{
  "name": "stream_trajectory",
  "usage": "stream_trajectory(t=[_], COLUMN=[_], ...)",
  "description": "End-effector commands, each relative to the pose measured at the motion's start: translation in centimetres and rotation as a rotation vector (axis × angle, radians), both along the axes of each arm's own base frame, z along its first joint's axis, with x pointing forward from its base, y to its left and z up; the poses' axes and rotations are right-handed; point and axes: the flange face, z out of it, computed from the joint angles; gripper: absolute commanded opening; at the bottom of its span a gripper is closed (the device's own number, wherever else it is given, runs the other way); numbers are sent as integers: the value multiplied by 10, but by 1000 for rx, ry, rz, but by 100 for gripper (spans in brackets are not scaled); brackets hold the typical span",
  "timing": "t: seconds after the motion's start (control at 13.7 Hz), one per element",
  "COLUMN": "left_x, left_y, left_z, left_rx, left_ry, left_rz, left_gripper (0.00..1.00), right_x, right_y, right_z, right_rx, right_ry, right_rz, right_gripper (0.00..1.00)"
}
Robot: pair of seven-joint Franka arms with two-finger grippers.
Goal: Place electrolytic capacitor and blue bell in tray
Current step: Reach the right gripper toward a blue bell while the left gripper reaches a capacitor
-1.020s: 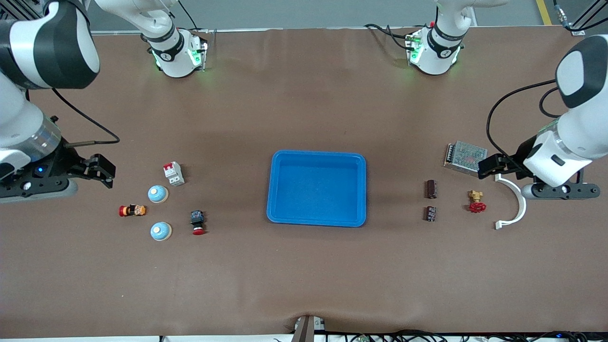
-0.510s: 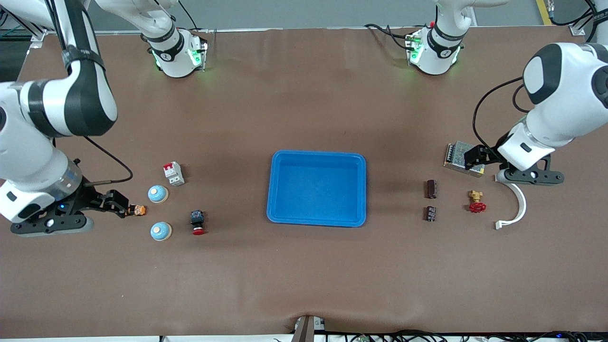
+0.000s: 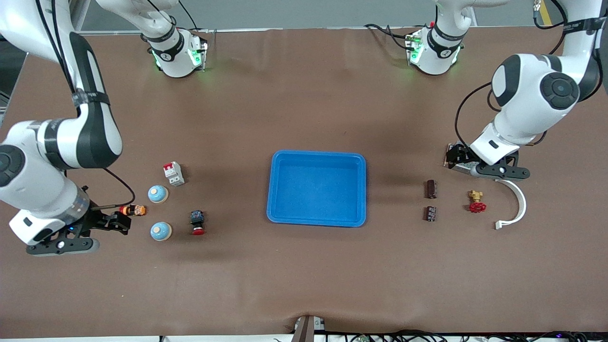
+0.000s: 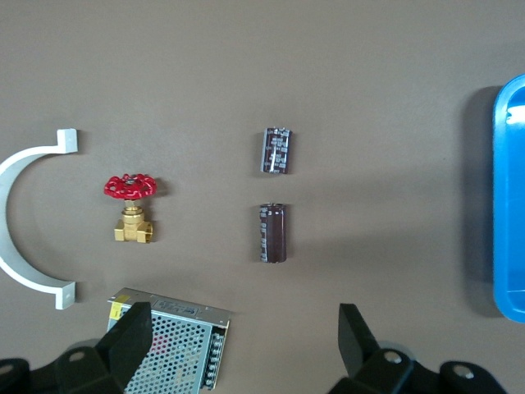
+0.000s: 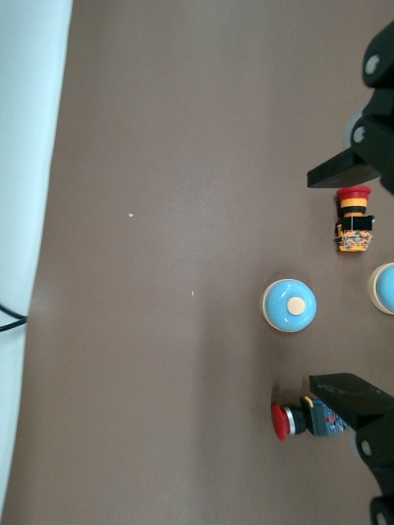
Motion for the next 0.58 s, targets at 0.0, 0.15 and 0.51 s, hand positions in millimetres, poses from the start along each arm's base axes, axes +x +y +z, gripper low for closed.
stream_trajectory(t=[0.0, 0.15, 0.51], left_x=[-2, 1, 13], left_y=[1, 1, -4], left_z=[-19, -36, -80], left_rx=[23, 47, 33], left_ry=[-24, -17, -28], left_rz=[-30, -53, -55], left_gripper=[100, 100, 100], right_x=[6, 5, -9], right_y=[0, 2, 4], right_z=[-29, -47, -98], right_rx=[68, 82, 89], right_ry=[23, 35, -21], right_rz=[-10, -14, -3], right_gripper=[100, 100, 100])
